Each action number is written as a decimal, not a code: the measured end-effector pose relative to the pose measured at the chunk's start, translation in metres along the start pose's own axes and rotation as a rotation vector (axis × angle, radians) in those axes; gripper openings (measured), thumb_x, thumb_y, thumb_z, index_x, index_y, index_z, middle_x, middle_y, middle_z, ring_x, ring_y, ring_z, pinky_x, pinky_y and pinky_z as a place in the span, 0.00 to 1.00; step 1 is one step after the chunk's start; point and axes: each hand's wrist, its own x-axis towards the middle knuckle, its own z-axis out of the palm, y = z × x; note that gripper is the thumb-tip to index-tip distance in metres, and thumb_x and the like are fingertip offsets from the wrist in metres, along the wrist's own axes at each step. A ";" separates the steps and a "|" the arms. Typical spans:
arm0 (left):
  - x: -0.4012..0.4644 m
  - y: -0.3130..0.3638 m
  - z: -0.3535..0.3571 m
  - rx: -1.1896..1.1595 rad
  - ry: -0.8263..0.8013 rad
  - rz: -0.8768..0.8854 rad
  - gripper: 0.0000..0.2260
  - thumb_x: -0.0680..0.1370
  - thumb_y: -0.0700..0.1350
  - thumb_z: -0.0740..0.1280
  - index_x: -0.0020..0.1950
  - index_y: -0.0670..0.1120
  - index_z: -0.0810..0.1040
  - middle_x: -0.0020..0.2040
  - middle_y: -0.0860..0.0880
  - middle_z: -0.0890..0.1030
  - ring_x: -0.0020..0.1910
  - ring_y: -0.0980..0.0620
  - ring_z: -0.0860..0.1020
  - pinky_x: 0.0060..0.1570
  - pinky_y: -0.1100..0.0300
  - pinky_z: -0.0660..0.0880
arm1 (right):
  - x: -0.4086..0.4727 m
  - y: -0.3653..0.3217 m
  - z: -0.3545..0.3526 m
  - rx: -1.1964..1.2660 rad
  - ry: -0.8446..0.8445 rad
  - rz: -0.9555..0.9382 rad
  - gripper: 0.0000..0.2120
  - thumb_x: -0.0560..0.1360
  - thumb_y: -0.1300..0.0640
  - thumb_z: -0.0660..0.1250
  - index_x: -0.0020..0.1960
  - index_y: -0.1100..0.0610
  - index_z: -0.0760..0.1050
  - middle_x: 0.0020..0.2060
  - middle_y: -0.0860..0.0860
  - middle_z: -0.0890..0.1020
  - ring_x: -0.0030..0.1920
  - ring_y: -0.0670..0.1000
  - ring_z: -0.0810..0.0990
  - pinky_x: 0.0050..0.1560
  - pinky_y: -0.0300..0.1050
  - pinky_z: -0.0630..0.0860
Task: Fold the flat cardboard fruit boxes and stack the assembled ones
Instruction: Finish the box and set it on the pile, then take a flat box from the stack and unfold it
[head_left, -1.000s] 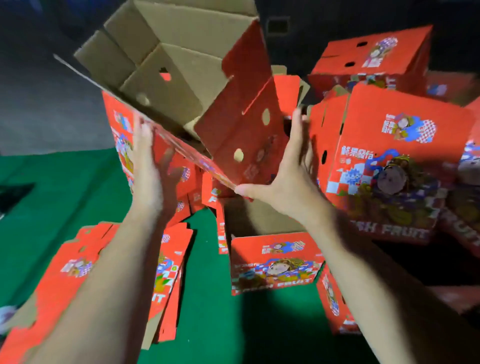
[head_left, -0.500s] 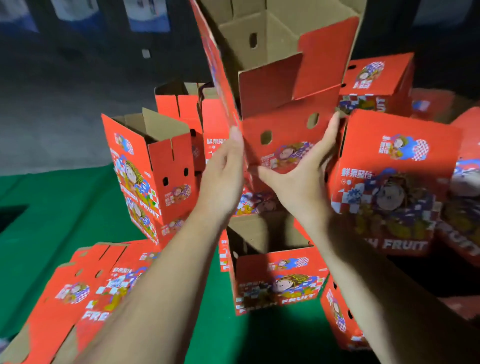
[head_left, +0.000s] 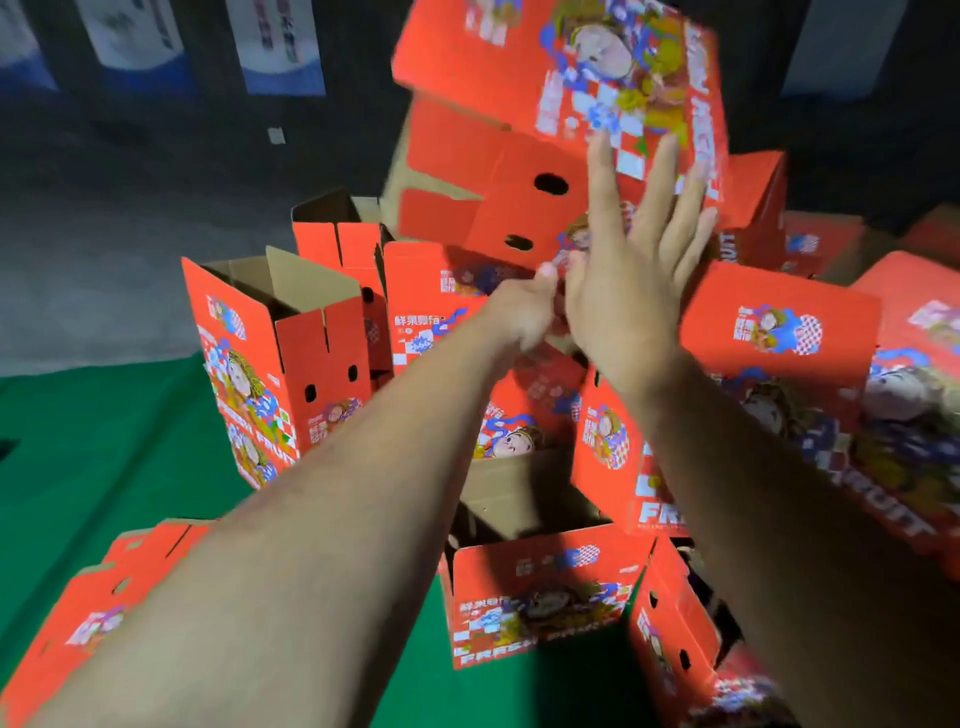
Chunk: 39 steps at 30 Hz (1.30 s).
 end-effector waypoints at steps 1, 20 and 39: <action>0.005 0.009 0.001 0.054 -0.023 0.032 0.21 0.87 0.53 0.55 0.56 0.39 0.81 0.58 0.39 0.83 0.47 0.43 0.83 0.43 0.57 0.79 | 0.008 0.001 0.000 -0.063 -0.052 0.025 0.39 0.76 0.52 0.65 0.83 0.46 0.53 0.82 0.61 0.50 0.82 0.66 0.46 0.80 0.66 0.41; -0.143 -0.162 -0.016 -0.497 0.375 -0.033 0.08 0.83 0.37 0.64 0.58 0.44 0.82 0.50 0.47 0.86 0.44 0.55 0.81 0.42 0.63 0.79 | -0.173 -0.045 0.028 0.469 -0.501 -0.063 0.26 0.77 0.54 0.62 0.75 0.48 0.70 0.77 0.51 0.68 0.72 0.57 0.67 0.71 0.57 0.65; -0.351 -0.431 -0.148 0.011 0.515 -0.751 0.15 0.81 0.37 0.67 0.68 0.41 0.76 0.51 0.49 0.82 0.47 0.50 0.81 0.46 0.63 0.75 | -0.441 -0.203 0.117 0.809 -1.402 1.273 0.14 0.77 0.51 0.71 0.61 0.49 0.74 0.57 0.52 0.80 0.49 0.51 0.79 0.51 0.46 0.74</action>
